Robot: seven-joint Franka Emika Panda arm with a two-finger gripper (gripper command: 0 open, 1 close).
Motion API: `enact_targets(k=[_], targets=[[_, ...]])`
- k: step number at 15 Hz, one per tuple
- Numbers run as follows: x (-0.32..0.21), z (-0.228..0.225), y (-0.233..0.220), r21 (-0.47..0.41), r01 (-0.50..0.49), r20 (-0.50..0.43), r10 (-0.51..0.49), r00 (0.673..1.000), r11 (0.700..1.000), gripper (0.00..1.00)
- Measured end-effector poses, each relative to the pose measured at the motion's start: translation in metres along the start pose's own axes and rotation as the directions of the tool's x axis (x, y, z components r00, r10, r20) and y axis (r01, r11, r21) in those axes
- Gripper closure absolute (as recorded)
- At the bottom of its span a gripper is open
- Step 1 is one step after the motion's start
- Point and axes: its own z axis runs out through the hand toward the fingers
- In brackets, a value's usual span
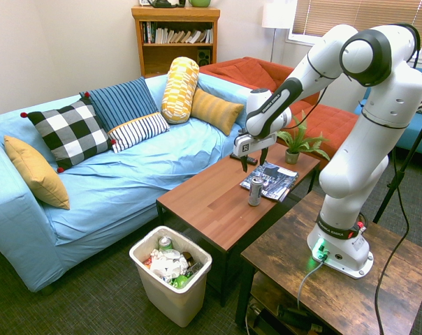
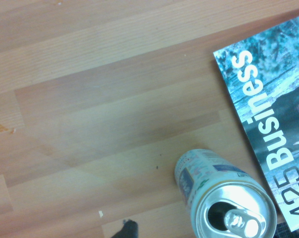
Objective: Throw the can in the trash bin
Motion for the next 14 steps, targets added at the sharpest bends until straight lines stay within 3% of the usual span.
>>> enact_targets(k=[14], targets=[[0.023,0.071,0.001,-0.030,-0.049,0.073,0.051,0.996,0.998,0.00]])
